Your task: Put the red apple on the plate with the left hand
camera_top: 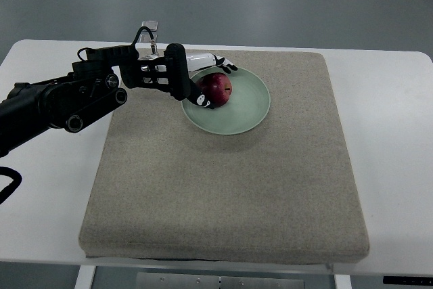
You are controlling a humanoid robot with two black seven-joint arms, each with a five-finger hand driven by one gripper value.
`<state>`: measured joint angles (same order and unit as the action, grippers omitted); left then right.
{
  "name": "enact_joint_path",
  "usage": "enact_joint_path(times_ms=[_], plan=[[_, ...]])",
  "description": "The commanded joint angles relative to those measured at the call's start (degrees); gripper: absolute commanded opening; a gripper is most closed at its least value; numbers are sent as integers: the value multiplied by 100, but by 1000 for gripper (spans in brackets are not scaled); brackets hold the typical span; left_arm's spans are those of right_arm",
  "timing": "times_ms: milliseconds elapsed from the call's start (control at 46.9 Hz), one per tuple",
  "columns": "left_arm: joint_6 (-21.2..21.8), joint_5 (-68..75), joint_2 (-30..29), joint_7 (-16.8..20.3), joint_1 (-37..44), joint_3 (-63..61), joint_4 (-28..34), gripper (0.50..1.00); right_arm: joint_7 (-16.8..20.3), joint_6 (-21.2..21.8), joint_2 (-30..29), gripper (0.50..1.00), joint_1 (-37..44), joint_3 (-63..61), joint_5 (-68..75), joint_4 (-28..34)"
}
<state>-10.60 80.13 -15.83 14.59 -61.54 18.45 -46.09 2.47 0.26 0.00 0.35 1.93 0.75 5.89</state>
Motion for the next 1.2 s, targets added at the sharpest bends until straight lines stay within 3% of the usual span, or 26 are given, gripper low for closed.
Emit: enact_joint_path(times_ms=[0,213,427,854,1003,1174], plan=[[-4,-15,-8,0,11,9,-14,994,-1,0,0,932,0,0,-5,0],[-4,-427,-69,0,-24,80,-163,996,-1,0,0,932,0,-9,4,0],[-12,-2571,-95,-18,-112,273,-172,996,-1,0,0,930,0,0,-5,0],[-21,-5366,-465,-88,-121,317,12,996,-1,0,0,932,0,0,-5,0],[-161,-6421,-605,-88,-25,308,92,999,-1,0,0,932,0,0,4,0],[-785,-7414,-763,-114,239,457,109,999,-1,0,0,932,0,0,4,0]])
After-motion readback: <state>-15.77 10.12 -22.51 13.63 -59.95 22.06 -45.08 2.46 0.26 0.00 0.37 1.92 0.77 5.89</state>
